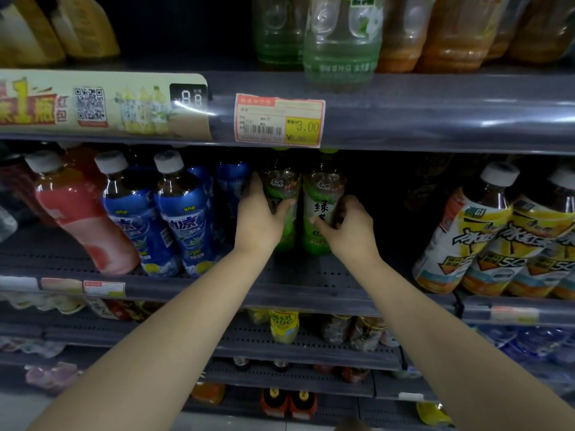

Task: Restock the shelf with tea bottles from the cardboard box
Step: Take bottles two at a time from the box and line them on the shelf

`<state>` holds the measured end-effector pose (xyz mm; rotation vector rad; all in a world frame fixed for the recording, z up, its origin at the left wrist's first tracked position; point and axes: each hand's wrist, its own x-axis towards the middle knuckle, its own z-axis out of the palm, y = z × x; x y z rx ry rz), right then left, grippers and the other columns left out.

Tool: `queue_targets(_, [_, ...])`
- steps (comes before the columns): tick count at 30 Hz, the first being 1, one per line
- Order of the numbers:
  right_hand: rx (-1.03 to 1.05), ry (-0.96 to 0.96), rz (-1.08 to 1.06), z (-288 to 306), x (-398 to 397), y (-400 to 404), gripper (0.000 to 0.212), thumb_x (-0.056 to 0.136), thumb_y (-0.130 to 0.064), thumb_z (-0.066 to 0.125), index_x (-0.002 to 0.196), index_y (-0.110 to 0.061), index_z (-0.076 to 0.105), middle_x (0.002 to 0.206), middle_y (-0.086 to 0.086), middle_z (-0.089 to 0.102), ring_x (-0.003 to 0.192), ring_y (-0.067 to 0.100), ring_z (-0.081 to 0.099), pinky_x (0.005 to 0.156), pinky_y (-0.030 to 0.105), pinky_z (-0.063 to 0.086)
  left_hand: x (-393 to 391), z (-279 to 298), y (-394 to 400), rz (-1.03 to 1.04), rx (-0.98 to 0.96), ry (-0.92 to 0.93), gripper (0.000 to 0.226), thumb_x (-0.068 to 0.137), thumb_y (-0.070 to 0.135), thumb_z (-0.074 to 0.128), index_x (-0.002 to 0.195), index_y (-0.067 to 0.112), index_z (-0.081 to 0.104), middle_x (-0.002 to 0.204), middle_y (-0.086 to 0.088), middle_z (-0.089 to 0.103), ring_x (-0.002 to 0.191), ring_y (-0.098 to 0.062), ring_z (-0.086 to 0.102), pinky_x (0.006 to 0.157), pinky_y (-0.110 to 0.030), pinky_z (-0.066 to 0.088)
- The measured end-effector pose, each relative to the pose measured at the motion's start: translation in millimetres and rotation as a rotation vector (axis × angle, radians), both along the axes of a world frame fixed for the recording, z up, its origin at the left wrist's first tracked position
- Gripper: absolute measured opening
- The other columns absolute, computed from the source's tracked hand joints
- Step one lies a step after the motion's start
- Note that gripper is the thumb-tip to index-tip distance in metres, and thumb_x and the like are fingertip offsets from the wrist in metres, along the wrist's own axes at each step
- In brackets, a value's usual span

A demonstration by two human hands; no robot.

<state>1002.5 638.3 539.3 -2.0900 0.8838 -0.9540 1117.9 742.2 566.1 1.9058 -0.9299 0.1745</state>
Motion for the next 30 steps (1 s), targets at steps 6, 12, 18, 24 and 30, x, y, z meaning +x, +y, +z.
queue_targets(6, [-0.027, -0.009, -0.002, -2.2, -0.1, -0.3, 0.047, 0.074, -0.027, 0.077, 0.108, -0.006, 0.052, 0.109, 0.014, 0.060, 0.100, 0.025, 0.060, 0.079, 0.031, 0.051, -5.5, -5.5, -4.3, 0.053, -0.055, 0.052, 0.063, 0.084, 0.025, 0.068, 0.138, 0.010, 0.040, 0.133, -0.012, 0.056, 0.123, -0.027, 0.053, 0.094, -0.022, 0.037])
queue_targets(12, [0.052, 0.018, 0.024, 3.4, -3.0, 2.5, 0.053, 0.073, -0.028, 0.078, 0.115, -0.007, 0.051, 0.115, 0.014, 0.061, 0.107, 0.026, 0.059, 0.087, 0.036, 0.051, -8.7, -0.4, -2.1, 0.031, -0.002, 0.071, 0.062, 0.086, 0.024, 0.065, 0.139, 0.009, 0.037, 0.134, -0.014, 0.054, 0.123, -0.029, 0.052, 0.097, -0.028, 0.040])
queue_targets(18, [0.118, 0.136, 0.009, 11.2, -28.1, 18.5, 0.078, 0.072, -0.035, 0.079, 0.135, -0.007, 0.042, 0.132, 0.012, 0.053, 0.120, 0.025, 0.051, 0.094, 0.029, 0.043, -10.7, 16.5, 18.3, -0.023, 0.151, 0.112, 0.058, 0.087, 0.019, 0.063, 0.138, 0.009, 0.036, 0.131, -0.014, 0.057, 0.118, -0.030, 0.055, 0.088, -0.022, 0.038])
queue_targets(24, [0.150, 0.167, 0.041, 29.6, -61.6, 61.6, 0.076, 0.076, -0.035, 0.075, 0.137, -0.009, 0.039, 0.133, 0.009, 0.051, 0.121, 0.020, 0.050, 0.102, 0.035, 0.044, -11.9, 20.6, 39.7, -0.053, 0.204, 0.245, 0.056, 0.086, 0.013, 0.063, 0.135, 0.002, 0.038, 0.129, -0.021, 0.056, 0.119, -0.035, 0.055, 0.096, -0.036, 0.046])
queue_targets(30, [0.179, 0.199, 0.062, 40.1, -100.5, 107.8, 0.062, 0.079, -0.036, 0.072, 0.131, -0.015, 0.046, 0.121, -0.001, 0.057, 0.111, 0.013, 0.054, 0.098, 0.033, 0.047, -42.7, 13.7, 86.4, -0.208, 0.208, 0.334, 0.047, 0.089, 0.018, 0.061, 0.132, 0.008, 0.044, 0.124, -0.008, 0.059, 0.107, -0.018, 0.058, 0.089, -0.025, 0.044])
